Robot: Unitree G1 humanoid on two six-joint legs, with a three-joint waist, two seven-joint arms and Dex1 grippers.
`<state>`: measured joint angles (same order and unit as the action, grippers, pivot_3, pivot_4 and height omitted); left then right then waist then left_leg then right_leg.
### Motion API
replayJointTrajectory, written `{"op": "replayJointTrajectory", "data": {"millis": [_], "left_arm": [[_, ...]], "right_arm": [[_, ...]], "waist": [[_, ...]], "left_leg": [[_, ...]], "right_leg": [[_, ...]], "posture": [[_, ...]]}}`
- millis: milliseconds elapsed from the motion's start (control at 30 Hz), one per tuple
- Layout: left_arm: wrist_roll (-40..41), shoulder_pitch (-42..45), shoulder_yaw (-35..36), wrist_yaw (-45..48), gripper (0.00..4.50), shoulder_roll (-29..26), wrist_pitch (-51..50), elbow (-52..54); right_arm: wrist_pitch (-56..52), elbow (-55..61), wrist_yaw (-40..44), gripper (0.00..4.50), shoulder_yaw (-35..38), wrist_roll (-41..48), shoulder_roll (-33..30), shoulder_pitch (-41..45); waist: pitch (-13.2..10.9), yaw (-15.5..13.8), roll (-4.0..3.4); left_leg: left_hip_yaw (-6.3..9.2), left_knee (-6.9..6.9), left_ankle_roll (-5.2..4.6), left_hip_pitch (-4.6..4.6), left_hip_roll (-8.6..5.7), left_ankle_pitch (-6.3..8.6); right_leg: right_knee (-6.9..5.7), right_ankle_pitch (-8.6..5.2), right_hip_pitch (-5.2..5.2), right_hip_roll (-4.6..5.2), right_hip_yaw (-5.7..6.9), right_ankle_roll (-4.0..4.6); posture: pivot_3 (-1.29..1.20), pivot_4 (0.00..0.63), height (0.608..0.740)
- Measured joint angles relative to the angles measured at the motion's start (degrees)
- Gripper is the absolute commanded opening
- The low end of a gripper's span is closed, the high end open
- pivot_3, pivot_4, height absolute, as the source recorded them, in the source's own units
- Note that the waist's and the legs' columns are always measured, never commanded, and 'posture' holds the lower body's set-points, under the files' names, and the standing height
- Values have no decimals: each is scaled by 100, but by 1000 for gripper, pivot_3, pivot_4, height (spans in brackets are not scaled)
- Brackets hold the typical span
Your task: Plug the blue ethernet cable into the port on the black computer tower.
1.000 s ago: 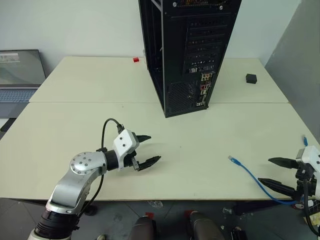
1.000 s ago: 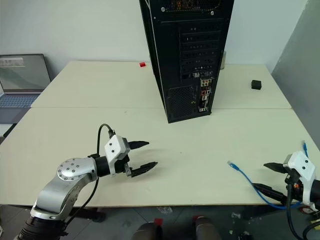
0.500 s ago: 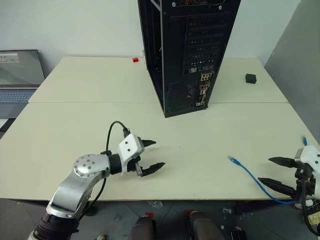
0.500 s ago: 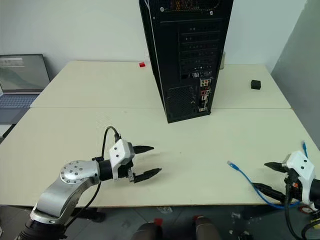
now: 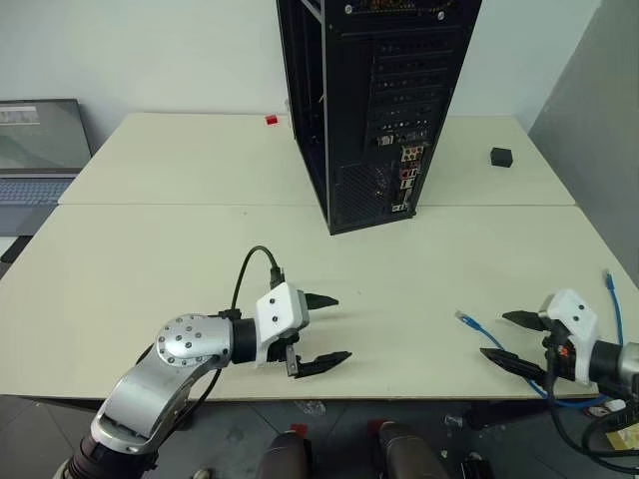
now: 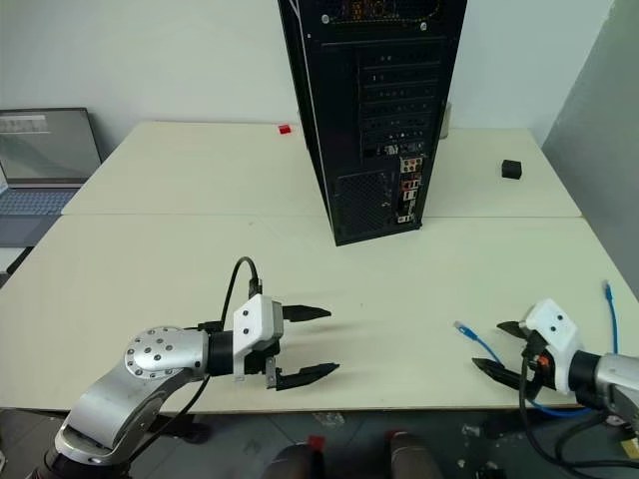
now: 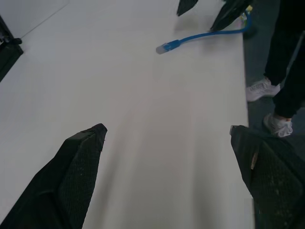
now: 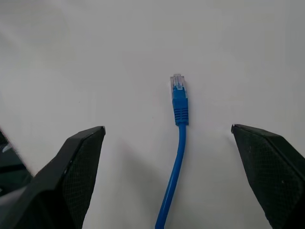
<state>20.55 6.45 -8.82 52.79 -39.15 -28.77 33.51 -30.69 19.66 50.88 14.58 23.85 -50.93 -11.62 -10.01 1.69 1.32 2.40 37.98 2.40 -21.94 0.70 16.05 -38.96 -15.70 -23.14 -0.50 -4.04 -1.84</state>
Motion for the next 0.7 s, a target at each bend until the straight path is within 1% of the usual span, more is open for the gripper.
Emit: {"op": "replayJointTrajectory", "data": {"millis": [133,233,300,433,700], "left_arm": [[76,-4,-10,17,4431,5,-77,2],[78,-9,-23,13,4500,4,-77,5],[80,-8,-28,10,4500,5,-78,7],[132,-7,-35,9,4500,5,-131,15],[195,114,-127,-73,4500,17,-335,19]], "right_arm": [[115,-283,-30,4500,-304,-209,118,175],[248,-481,-118,3958,-435,-360,211,240],[293,-509,-136,3379,-457,-465,211,285],[356,-533,-134,2474,-466,-522,211,289],[878,-614,-90,663,-581,-872,167,275]], "waist": [[-1,0,2],[0,0,1],[0,5,1],[0,2,1],[1,1,2]], "left_leg": [[2,0,0,-1,1,0],[1,1,0,0,0,0],[2,1,0,0,1,0],[2,1,0,0,1,0],[2,2,0,1,1,0]], "right_leg": [[0,0,0,0,1,0],[0,0,0,0,0,1],[-1,0,0,0,1,1],[-1,0,0,0,0,1],[-1,1,2,0,1,1]], "posture": [[0,150,740],[0,150,740],[0,150,740],[0,150,740],[0,150,740]]}}
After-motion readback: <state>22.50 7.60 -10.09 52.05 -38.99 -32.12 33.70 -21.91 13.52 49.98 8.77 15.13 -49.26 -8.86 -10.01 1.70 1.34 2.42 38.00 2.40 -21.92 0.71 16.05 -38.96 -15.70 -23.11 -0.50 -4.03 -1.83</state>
